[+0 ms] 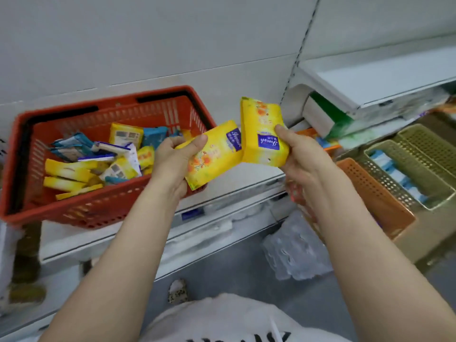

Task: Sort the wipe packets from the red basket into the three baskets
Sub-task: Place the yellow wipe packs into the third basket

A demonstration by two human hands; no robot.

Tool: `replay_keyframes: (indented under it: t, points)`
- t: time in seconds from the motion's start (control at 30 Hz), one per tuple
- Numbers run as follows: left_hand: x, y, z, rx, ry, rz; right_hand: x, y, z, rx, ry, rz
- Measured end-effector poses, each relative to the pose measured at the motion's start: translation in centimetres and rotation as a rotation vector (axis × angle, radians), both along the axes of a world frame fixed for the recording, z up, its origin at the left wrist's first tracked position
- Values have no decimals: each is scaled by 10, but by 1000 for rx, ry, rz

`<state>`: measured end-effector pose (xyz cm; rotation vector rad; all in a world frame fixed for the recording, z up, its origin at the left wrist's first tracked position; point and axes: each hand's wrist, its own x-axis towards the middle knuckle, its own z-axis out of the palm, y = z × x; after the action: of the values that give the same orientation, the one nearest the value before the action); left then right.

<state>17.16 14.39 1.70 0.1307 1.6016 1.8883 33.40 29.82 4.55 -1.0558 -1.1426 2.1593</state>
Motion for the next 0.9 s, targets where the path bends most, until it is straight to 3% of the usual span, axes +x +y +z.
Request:
replay_keyframes:
  t: [0.23, 0.4, 0.63, 0.9]
  points:
    - [160, 79, -19, -11, -101, -128, 194, 45, -26, -10, 51, -259]
    - [253, 120, -33, -82, -153, -204, 285, 75, -47, -31, 61, -378]
    - [305, 184, -43, -128, -168, -430, 329, 133, -75, -120, 149, -621]
    - [322, 290, -64, -120, -369, -465, 344, 210, -81, -34, 138, -757]
